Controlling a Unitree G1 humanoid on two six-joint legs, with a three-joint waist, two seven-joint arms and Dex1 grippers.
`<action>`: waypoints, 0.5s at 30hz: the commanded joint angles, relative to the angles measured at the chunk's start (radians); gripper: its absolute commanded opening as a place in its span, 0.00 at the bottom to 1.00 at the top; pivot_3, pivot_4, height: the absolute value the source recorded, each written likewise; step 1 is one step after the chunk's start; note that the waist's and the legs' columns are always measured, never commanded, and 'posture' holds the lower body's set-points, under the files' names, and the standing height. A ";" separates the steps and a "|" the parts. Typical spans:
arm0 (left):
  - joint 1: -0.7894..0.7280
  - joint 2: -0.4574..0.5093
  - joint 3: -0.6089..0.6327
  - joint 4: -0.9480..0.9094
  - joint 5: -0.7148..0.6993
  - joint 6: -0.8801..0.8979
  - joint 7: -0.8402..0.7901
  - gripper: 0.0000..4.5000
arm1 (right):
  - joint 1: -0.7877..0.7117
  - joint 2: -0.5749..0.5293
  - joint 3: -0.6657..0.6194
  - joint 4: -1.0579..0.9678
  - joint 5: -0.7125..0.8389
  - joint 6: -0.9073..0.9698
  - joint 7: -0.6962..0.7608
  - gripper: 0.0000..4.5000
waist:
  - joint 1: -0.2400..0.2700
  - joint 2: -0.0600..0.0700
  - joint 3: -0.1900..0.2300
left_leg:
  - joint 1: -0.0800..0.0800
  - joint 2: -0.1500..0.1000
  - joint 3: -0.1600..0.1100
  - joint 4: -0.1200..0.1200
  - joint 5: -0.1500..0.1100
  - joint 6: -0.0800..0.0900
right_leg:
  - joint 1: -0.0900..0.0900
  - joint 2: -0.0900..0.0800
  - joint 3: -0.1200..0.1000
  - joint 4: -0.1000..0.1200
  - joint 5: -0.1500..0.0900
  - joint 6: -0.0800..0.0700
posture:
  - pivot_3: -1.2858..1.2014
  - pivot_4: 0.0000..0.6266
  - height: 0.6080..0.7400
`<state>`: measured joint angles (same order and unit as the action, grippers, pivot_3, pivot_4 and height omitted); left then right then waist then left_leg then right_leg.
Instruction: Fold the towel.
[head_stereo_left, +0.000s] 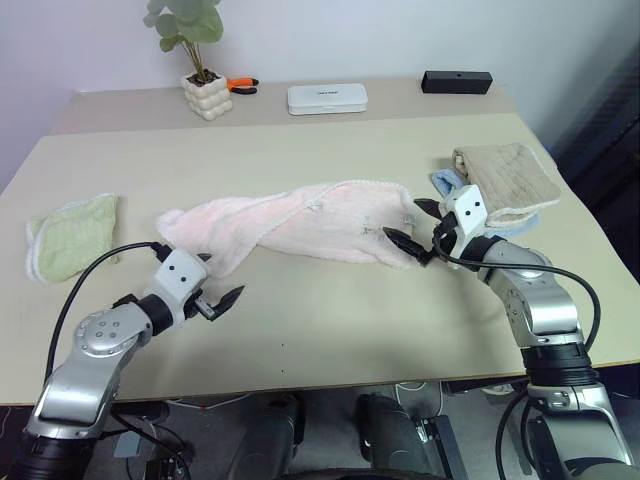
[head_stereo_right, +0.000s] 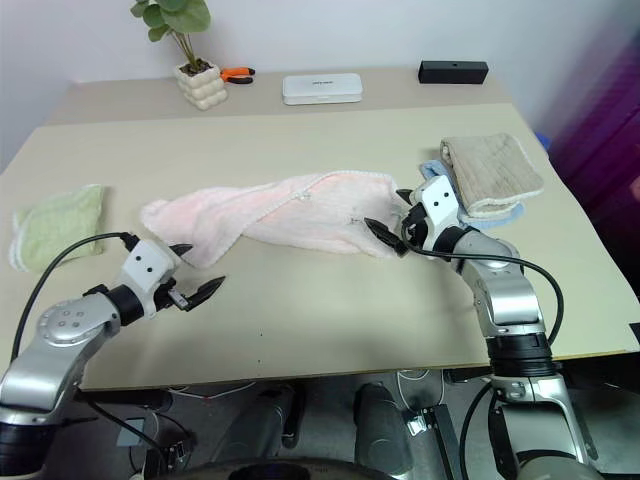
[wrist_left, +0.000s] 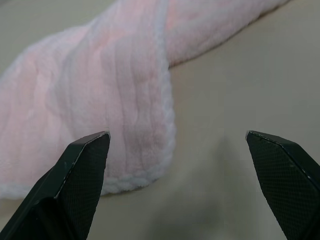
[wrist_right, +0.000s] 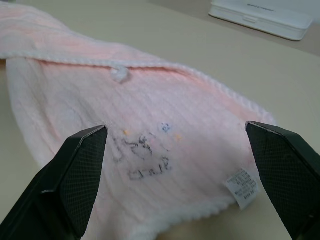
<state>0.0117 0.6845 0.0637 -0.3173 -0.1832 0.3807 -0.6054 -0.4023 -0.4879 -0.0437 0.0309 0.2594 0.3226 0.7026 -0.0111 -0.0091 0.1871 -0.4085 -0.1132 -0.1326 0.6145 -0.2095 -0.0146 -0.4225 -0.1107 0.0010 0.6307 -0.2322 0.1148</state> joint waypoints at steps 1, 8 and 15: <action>-0.043 -0.009 -0.021 0.047 0.043 -0.012 0.018 0.99 | 0.013 0.008 -0.001 -0.081 0.016 0.009 -0.010 1.00 | 0.000 0.000 0.000 | 0.000 0.000 0.000 0.000 0.000 0.000 | 0.000 0.000 0.000 0.000 0.000 0.000 | 0.52 0.24 0.94; -0.169 -0.043 -0.056 0.279 0.094 -0.064 0.025 0.94 | 0.065 0.011 -0.016 -0.183 0.043 0.064 -0.044 1.00 | 0.001 0.000 -0.001 | 0.000 0.000 0.000 0.001 0.000 0.000 | 0.000 0.000 0.000 0.001 0.000 0.000 | 0.52 0.24 0.94; -0.166 -0.033 -0.038 0.301 0.094 -0.098 0.016 0.22 | 0.061 -0.003 -0.023 -0.214 0.053 0.098 -0.055 1.00 | -0.005 0.001 -0.001 | 0.001 0.001 0.000 0.000 0.000 0.000 | 0.000 0.002 0.000 0.001 0.000 0.000 | 0.52 0.24 0.94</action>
<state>-0.1690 0.6295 0.0111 -0.0274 -0.1160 0.2769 -0.5938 -0.3190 -0.4818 -0.0447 -0.1417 0.2977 0.4179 0.6528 -0.0165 -0.0085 0.1861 -0.4078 -0.1117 -0.1328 0.6146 -0.2094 -0.0147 -0.4229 -0.1089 0.0014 0.6318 -0.2318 0.1149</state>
